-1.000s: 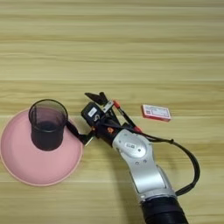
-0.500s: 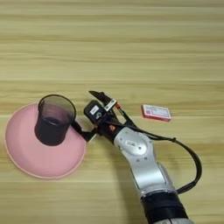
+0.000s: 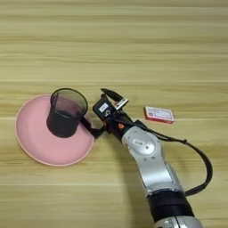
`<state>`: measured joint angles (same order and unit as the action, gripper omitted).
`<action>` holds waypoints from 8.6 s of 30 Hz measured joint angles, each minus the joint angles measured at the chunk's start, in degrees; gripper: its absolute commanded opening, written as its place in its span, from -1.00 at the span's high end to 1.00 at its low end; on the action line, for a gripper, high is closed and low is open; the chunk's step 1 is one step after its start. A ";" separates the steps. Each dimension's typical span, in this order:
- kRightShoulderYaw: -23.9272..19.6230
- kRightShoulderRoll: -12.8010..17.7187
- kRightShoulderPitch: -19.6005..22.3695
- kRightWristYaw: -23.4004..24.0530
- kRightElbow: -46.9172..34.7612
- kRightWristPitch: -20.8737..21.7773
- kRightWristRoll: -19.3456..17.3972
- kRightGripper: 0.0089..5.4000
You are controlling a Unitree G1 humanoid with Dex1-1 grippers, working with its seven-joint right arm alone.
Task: Move the objects on the table
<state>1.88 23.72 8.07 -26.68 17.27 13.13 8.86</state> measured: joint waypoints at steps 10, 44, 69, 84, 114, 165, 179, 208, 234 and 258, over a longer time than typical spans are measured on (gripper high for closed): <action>-0.59 0.64 0.92 0.50 1.94 0.14 0.11 -0.99; -5.24 0.69 3.81 3.94 4.86 2.54 -3.55 -0.99; -18.23 3.17 -6.22 -2.96 4.13 2.77 -16.44 -0.99; -22.47 3.72 -12.40 -9.18 2.96 -1.27 -22.38 -0.99; -19.21 3.87 -14.01 -11.53 6.63 2.63 -19.02 -0.99; -15.73 4.20 -9.35 -11.57 13.61 2.38 -21.02 0.46; -14.92 4.02 -10.64 -10.95 10.60 2.22 -20.71 0.81; -14.77 0.51 -12.89 -8.67 -2.63 -4.43 -21.12 0.81; -8.80 -1.55 -14.68 -9.87 -18.05 -10.20 -21.05 0.81; -5.20 -1.97 -15.02 -10.96 -16.39 -10.37 -18.17 0.81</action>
<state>-3.32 21.74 -6.95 -37.64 0.88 2.75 -9.30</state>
